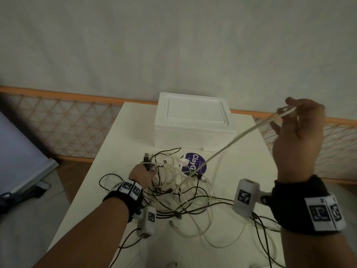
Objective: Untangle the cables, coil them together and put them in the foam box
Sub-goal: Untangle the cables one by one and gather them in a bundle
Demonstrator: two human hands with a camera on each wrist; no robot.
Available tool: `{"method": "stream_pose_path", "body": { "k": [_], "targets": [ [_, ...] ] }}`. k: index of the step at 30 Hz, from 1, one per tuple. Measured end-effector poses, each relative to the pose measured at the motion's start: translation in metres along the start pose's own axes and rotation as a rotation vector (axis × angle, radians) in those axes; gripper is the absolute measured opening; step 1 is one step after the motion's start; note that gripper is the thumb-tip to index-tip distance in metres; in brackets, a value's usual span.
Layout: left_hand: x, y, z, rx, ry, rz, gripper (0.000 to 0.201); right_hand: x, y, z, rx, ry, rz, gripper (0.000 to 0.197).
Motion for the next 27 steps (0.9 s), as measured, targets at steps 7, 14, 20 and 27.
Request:
{"method": "stream_pose_path", "body": {
  "k": [7, 14, 20, 27],
  "targets": [
    [-0.007, -0.016, -0.020, -0.139, -0.049, -0.127, 0.039, 0.023, -0.014, -0.003, -0.097, -0.255, -0.500, 0.017],
    [0.011, -0.036, -0.068, -0.412, -0.161, -0.346, 0.026, 0.059, 0.025, -0.055, -0.904, 0.265, -0.895, 0.038],
    [0.022, -0.051, -0.106, -0.527, -0.121, -0.485, 0.024, 0.007, 0.110, -0.158, -1.490, 0.181, -0.472, 0.048],
    [0.014, -0.059, -0.124, -0.535, -0.166, -0.578, 0.024, 0.009, 0.140, -0.180, -1.478, -0.145, -0.545, 0.034]
  ]
}}
Point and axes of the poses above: each hand's wrist, its own z-axis towards the middle knuckle, its own y-axis out of the palm, x = y × z, the point moved 3 cm from there along z, towards the middle knuckle, and after that the axes turned 4 degrees about x, right-handed, at the moved point
